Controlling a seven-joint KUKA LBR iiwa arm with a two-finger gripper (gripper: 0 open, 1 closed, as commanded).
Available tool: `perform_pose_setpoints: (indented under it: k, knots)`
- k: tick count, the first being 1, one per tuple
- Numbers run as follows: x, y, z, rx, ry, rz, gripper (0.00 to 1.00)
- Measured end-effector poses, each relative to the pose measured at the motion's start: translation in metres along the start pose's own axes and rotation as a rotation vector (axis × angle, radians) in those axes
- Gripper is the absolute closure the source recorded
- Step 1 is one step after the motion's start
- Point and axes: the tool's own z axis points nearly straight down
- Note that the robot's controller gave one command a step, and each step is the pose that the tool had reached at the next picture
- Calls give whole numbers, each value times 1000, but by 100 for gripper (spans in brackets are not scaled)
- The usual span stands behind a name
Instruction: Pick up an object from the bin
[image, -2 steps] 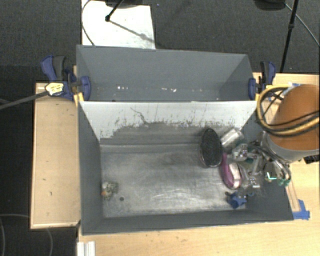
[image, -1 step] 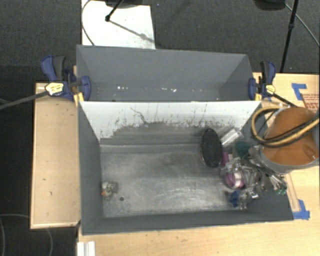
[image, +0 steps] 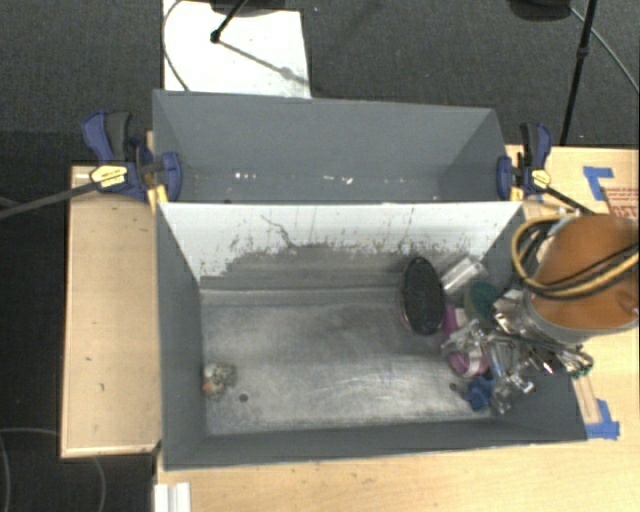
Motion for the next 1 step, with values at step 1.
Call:
perform_pose_setpoints:
  k: [1]
  knots:
    - [2,1,0,-4,7,-4,100]
